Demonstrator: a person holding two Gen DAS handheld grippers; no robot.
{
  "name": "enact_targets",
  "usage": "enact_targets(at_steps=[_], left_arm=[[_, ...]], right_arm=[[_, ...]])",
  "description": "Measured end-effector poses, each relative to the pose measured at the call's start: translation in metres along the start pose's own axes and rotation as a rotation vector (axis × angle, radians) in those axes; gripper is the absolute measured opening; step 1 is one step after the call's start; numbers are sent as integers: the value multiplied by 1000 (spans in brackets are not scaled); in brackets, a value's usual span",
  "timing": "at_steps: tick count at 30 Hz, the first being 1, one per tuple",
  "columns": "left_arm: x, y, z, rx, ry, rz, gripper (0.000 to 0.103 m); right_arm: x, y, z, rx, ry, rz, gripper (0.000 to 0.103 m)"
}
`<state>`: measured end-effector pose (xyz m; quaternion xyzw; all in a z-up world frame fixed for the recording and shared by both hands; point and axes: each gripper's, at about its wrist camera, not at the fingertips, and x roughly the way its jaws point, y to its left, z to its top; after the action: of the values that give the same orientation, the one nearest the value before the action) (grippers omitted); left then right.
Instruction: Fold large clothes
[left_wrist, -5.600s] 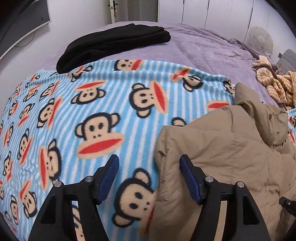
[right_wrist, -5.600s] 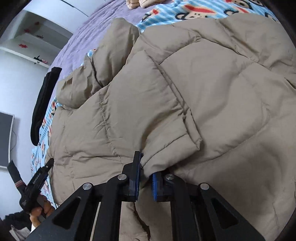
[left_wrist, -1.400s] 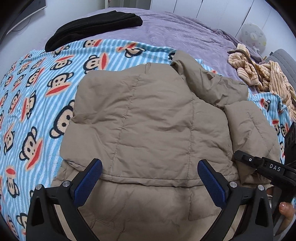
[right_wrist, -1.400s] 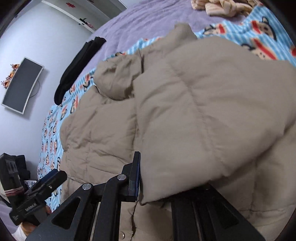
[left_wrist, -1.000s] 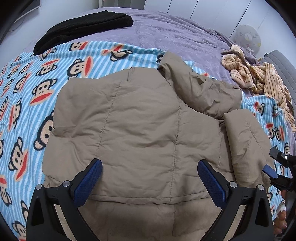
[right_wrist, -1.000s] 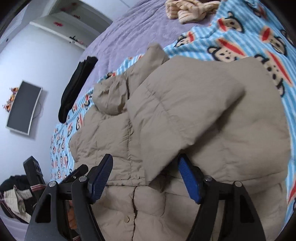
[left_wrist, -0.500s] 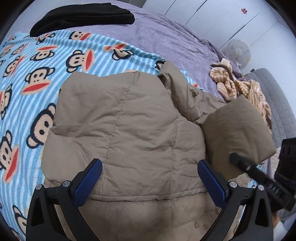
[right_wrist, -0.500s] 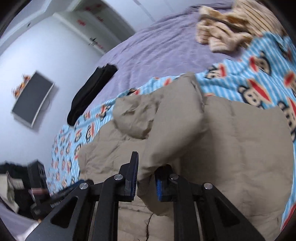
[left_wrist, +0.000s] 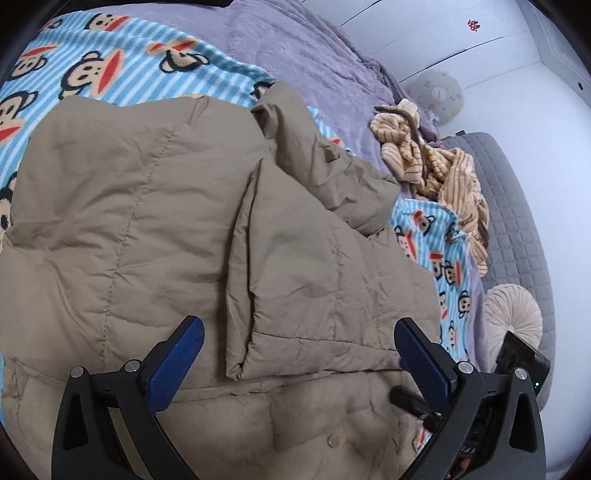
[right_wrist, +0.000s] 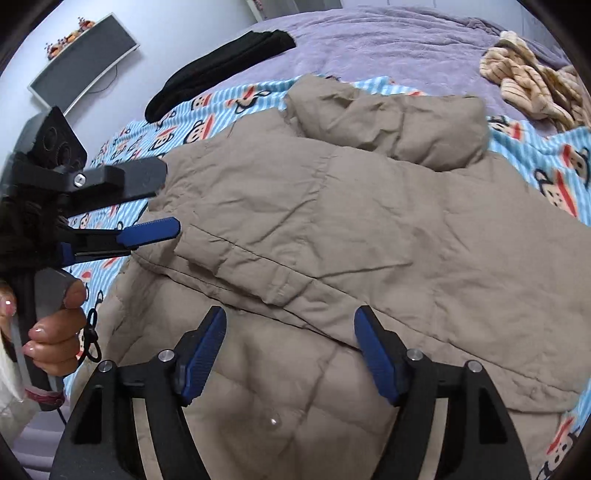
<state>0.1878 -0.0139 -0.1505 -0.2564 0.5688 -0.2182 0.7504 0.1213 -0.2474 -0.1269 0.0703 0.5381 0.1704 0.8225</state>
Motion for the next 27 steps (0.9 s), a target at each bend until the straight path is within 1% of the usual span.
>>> enact_targets(at_steps=[2, 3, 4, 5, 6, 7, 8, 9, 10, 12, 14, 15, 17, 18, 20, 21, 24, 25, 26, 27], left_arm=[[9, 3, 1, -6, 13, 20, 103], [14, 3, 2, -5, 19, 29, 102], [18, 2, 4, -1, 26, 43, 101], [22, 1, 6, 2, 31, 58, 98], [27, -1, 8, 5, 33, 69, 85], [32, -4, 10, 7, 40, 78, 65], [37, -6, 12, 7, 49, 84, 51], [42, -9, 13, 4, 63, 88, 19], [44, -11, 13, -6, 70, 75, 13], [37, -21, 11, 18, 34, 75, 13], [27, -28, 6, 62, 4, 99, 13], [25, -28, 3, 72, 2, 115, 13], [30, -21, 0, 65, 23, 143, 13], [35, -17, -2, 60, 34, 163, 13], [41, -11, -4, 79, 27, 195, 13], [43, -10, -5, 90, 26, 212, 13], [40, -13, -4, 105, 10, 257, 14], [36, -14, -4, 116, -1, 290, 21], [32, -16, -4, 128, -18, 328, 25], [25, -18, -4, 144, -37, 368, 35]], right_arm=[[-18, -31, -16, 70, -15, -41, 74], [-25, -48, -25, 110, -15, -56, 60], [-31, -68, -38, 155, -1, -80, 35], [-33, -83, -49, 190, 16, -112, 28], [-34, -95, -59, 218, 28, -143, 27], [-37, -108, -70, 245, 31, -165, 24], [-38, -121, -78, 273, 31, -170, 21], [-39, -130, -82, 295, 28, -175, 18], [-38, -138, -83, 310, 20, -184, 17], [-36, -148, -77, 308, -2, -215, 13], [-39, -151, -66, 288, -35, -260, 13], [-45, -154, -63, 274, -58, -289, 13], [-54, -158, -57, 252, -106, -347, 13], [-55, -163, -55, 255, -114, -365, 13], [-46, -179, -55, 284, -91, -351, 11], [-37, -185, -57, 297, -68, -350, 8], [-20, -187, -59, 288, -46, -363, 7], [-20, -186, -59, 288, -50, -371, 7], [-21, -184, -59, 290, -54, -373, 7], [-21, -184, -58, 295, -53, -368, 7]])
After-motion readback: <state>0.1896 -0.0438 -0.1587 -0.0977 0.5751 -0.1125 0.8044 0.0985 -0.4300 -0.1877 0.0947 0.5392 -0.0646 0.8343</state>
